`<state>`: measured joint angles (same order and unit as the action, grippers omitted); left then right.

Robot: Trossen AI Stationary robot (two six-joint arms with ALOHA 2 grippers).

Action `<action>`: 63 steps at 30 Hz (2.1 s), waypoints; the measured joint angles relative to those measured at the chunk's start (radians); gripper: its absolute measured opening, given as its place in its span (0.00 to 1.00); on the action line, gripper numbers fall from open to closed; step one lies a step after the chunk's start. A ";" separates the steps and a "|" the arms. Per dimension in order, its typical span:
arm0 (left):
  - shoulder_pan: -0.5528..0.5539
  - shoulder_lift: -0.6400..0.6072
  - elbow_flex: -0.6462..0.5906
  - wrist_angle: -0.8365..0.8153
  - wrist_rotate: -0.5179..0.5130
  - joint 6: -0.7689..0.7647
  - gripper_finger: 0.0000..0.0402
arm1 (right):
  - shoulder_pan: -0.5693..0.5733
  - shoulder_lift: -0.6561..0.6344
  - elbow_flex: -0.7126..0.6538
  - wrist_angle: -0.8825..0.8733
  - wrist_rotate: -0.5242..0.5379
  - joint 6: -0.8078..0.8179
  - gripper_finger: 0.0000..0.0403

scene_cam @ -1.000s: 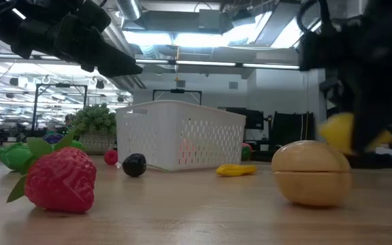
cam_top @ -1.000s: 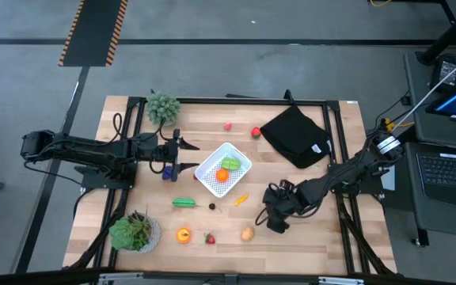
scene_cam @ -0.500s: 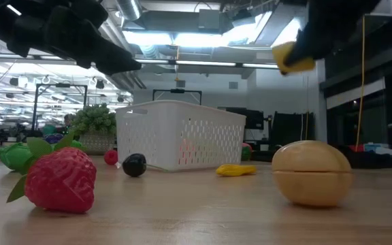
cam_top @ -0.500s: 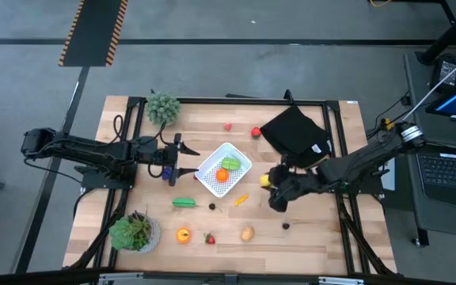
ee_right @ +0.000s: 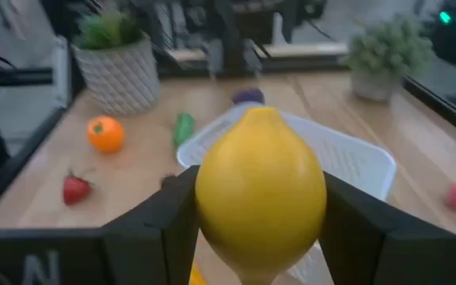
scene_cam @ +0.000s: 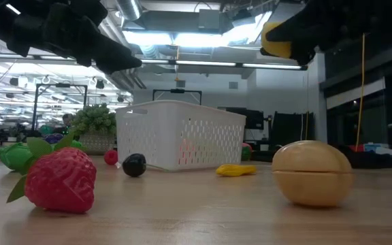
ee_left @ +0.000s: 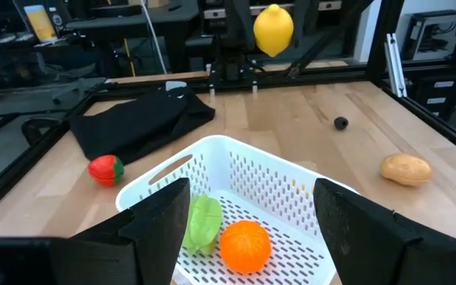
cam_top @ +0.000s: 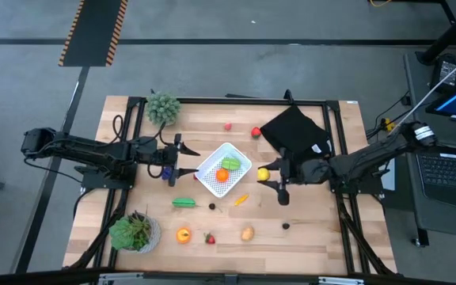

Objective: Pick and placing Produce into tupperware
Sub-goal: Put the lemon into the white bin

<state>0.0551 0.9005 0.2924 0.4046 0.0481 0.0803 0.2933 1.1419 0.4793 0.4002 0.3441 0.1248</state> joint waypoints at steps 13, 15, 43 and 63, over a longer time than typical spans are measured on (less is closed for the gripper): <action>-0.005 0.000 0.000 0.019 0.163 0.035 0.65 | -0.138 0.001 -0.092 0.237 -0.263 -0.113 0.51; -0.005 0.000 0.000 0.019 0.163 0.036 0.65 | -0.159 0.001 -0.092 0.246 -0.288 -0.120 0.51; -0.005 0.000 0.000 0.027 0.144 0.071 0.65 | -0.380 0.496 0.295 0.335 -0.478 -0.161 0.51; -0.005 0.001 0.000 -0.010 0.144 0.059 0.65 | -0.406 0.598 0.815 -0.663 -0.530 -0.245 0.51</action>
<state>0.0500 0.9012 0.2924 0.3950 0.1918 0.1390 -0.1126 1.7400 1.2940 -0.2628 -0.1862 -0.1204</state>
